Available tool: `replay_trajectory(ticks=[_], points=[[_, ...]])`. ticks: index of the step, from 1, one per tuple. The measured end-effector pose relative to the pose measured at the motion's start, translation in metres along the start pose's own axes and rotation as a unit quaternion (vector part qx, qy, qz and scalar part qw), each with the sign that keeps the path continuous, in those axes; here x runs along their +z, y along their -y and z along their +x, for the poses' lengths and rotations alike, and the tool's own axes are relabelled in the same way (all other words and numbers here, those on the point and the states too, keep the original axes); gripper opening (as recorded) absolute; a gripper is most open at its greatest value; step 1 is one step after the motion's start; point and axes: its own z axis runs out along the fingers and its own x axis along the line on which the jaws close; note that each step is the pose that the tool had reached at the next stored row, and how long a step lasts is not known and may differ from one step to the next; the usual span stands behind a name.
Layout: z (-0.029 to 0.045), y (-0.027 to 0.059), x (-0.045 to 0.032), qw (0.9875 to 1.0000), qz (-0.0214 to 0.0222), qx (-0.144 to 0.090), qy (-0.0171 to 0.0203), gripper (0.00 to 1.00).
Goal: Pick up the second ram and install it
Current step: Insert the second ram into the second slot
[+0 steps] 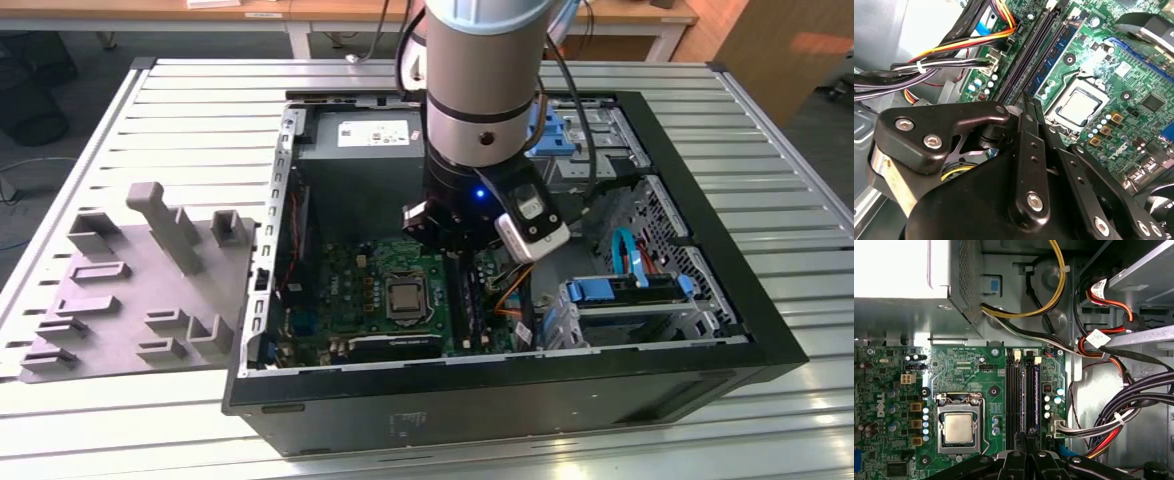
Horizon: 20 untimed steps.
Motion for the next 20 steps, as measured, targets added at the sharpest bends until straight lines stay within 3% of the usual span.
replay_trajectory(ticks=[16, 20], points=[[0.0023, 0.0000, 0.0071, 1.0000, -0.0008, 0.000, -0.0001, 0.12], [0.0023, 0.0000, 0.0087, 1.0000, -0.0002, 0.009, 0.0000, 0.12]])
